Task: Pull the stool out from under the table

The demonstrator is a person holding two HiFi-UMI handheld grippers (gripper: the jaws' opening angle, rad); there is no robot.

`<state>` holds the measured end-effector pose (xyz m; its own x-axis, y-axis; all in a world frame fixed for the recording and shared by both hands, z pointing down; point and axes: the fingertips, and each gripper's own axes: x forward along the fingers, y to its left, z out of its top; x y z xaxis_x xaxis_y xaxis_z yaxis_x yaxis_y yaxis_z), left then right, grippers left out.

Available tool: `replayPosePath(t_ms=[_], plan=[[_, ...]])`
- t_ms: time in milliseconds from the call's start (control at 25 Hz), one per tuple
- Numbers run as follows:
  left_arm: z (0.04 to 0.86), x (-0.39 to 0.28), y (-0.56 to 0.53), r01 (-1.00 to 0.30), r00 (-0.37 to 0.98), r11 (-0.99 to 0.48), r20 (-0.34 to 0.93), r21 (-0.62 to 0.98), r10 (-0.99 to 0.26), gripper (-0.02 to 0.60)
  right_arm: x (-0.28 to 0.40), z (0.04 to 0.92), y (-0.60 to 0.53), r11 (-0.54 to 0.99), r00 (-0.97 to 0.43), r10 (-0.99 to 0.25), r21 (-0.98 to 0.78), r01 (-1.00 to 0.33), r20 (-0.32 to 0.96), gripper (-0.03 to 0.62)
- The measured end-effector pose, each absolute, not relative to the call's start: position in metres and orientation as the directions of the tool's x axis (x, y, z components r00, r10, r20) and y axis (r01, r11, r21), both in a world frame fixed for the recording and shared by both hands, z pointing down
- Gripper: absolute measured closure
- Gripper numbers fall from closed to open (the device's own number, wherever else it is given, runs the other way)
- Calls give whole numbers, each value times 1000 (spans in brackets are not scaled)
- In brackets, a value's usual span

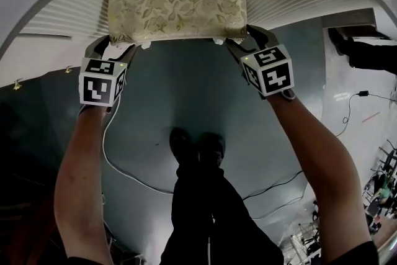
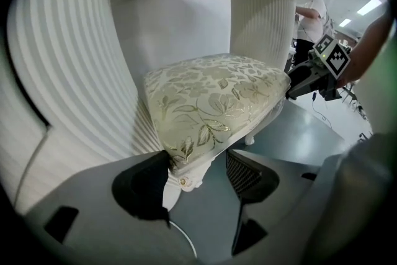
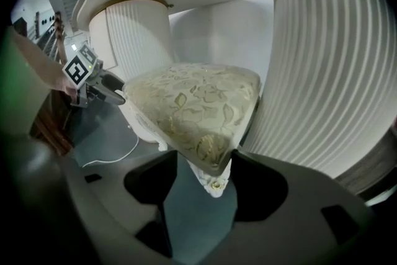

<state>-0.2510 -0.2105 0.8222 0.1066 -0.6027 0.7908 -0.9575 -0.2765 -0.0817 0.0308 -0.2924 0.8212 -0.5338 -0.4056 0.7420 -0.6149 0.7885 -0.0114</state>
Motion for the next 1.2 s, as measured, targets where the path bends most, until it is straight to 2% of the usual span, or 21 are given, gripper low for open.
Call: replayPosePath(t_ms=[80,320,480,560,760,880,1120,1200], plan=[[822,-253,-210,-961,103,-268,807,-71,-581,311,31,822,-293,795,-536,-381,-29,-606,754,335],[822,-244,-196,-970,130,-244,828,-9,-546,313,33,824,-300,797,-522,-350,-46,-602,778,324],[817,-242,-190,-975,139,-221,820,15,-555,314,32,820,-302,785,-525,-352,-61,-616,775,329],[817,-240,-187,-977,140,-210,816,24,-560,343,33,820,-306,782,-524,-354,-62,-620,775,335],[820,-243,-186,-982,132,-186,795,25,-592,353,31,821,-306,772,-525,-362,-68,-632,770,344],[820,-243,-187,-982,124,-190,795,11,-594,353,30,819,-303,738,-531,-375,-102,-667,760,323],[813,-253,-191,-986,100,-169,784,-6,-612,380,33,811,-287,722,-540,-374,-128,-680,754,342],[811,-248,-190,-990,99,-138,790,18,-605,361,38,810,-287,726,-540,-382,-119,-678,750,375]])
